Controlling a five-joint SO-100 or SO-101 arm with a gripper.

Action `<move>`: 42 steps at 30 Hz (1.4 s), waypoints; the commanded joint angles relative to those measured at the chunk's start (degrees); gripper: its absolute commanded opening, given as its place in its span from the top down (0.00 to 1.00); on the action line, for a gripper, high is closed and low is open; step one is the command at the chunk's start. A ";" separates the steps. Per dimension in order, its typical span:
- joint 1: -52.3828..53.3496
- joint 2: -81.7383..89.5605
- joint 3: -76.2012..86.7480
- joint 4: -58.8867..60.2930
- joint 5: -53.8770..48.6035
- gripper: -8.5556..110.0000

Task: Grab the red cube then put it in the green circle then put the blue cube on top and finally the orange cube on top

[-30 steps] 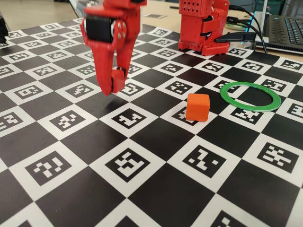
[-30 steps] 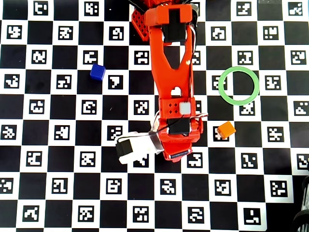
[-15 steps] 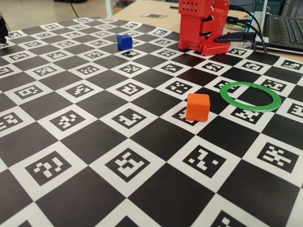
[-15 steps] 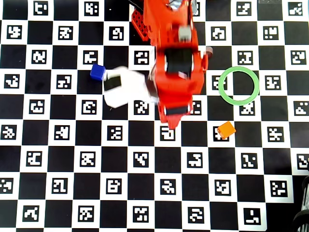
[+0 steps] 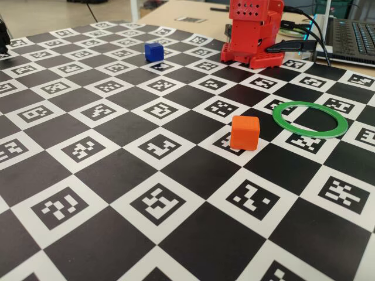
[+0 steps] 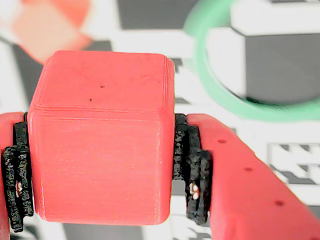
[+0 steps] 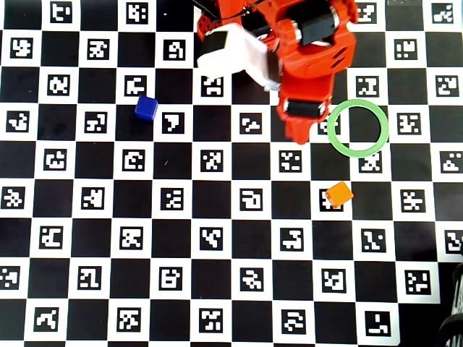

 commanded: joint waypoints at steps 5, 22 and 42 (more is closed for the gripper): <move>-13.62 -7.56 0.88 -7.12 6.50 0.93; -23.12 -21.97 10.20 -28.21 13.71 0.92; -23.20 -29.00 17.05 -39.73 12.39 0.92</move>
